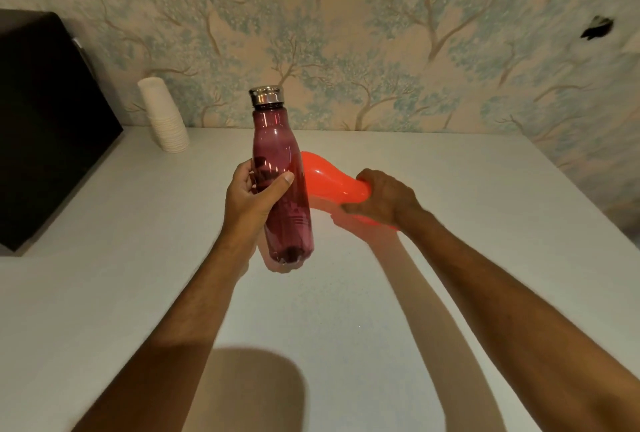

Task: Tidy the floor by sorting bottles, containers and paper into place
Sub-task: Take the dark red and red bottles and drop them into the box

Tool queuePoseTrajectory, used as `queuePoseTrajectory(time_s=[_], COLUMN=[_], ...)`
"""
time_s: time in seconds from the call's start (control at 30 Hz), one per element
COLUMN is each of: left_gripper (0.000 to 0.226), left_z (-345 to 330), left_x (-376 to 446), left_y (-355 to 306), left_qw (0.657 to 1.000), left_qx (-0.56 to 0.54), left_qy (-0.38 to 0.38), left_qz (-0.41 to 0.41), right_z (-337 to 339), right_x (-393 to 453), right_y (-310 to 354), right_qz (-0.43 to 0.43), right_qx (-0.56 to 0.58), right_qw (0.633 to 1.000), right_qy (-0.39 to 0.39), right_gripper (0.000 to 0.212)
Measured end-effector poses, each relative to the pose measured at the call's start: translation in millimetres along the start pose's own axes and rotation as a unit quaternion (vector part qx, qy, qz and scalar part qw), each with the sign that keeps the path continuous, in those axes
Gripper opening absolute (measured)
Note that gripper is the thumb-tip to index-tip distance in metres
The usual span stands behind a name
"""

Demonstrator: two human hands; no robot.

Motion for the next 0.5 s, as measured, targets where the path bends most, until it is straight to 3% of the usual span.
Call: queuePoseTrajectory(time_s=[0.5], left_gripper=[0.065], left_z=[-91.7], left_x=[-155.2], left_y=[-28.1], left_qw=[0.995], left_qx=[0.02], left_qy=[0.103], left_qz=[0.005], right_z=[48.6], right_x=[-266.7], right_y=[-58.5], right_qz=[-0.127], right_qx=[0.256], right_qw=[0.951], right_qy=[-0.115], right_gripper=[0.068])
Point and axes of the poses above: each hand's wrist, its own x-axis towards the middle knuckle, its own z-axis out of the back of the hand, y = z × x, the point moved 6 cm from there along x, towards the middle knuckle, and after that the axes turned 8 degrees about -x, right-handed, at the moved point
